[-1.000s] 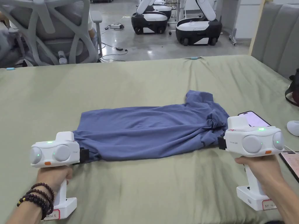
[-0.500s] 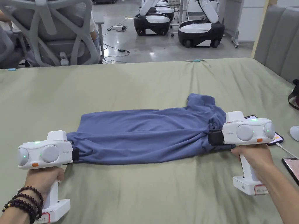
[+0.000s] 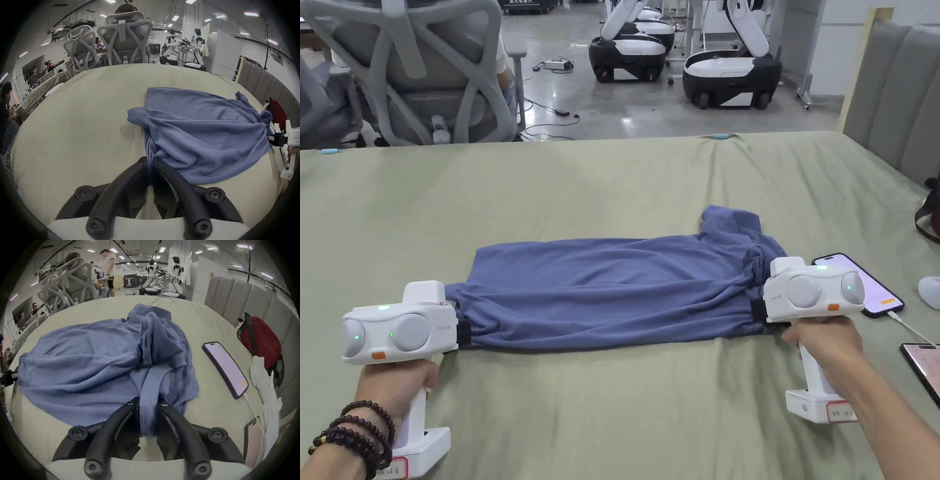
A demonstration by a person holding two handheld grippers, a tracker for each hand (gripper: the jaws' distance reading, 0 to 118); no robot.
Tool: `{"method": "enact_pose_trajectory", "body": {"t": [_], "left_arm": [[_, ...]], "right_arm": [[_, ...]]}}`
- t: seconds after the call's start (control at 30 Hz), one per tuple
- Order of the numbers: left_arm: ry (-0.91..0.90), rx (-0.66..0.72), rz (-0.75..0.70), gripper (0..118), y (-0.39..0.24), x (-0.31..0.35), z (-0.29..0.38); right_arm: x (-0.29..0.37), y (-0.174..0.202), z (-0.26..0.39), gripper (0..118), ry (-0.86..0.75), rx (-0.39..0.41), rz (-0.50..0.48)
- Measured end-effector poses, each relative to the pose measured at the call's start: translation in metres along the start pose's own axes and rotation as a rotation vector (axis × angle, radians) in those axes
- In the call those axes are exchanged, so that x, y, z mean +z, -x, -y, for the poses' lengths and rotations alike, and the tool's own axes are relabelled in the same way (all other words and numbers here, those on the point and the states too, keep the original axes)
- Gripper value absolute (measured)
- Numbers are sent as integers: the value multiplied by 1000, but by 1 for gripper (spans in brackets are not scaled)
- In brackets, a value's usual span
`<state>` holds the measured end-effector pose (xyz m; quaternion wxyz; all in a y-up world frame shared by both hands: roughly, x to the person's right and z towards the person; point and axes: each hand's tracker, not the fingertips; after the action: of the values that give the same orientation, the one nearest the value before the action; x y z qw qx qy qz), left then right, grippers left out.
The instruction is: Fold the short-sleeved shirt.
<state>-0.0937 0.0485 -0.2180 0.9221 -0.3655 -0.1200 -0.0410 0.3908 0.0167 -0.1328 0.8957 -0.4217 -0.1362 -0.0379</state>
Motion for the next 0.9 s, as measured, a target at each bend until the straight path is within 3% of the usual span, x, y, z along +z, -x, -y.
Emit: {"method": "enact_pose_trajectory", "body": {"t": [0.23, 0.6, 0.8, 0.9], "left_arm": [[-13, -6, 8, 5, 3, 29, 9], [5, 7, 37, 5, 17, 77, 82], [17, -21, 17, 5, 12, 68, 84], [19, -51, -5, 7, 6, 64, 85]], "right_arm": [[29, 3, 21, 17, -6, 0, -5], [84, 5, 93, 17, -19, 11, -23], [78, 10, 92, 18, -5, 38, -12], [77, 11, 94, 24, -8, 57, -1]]}}
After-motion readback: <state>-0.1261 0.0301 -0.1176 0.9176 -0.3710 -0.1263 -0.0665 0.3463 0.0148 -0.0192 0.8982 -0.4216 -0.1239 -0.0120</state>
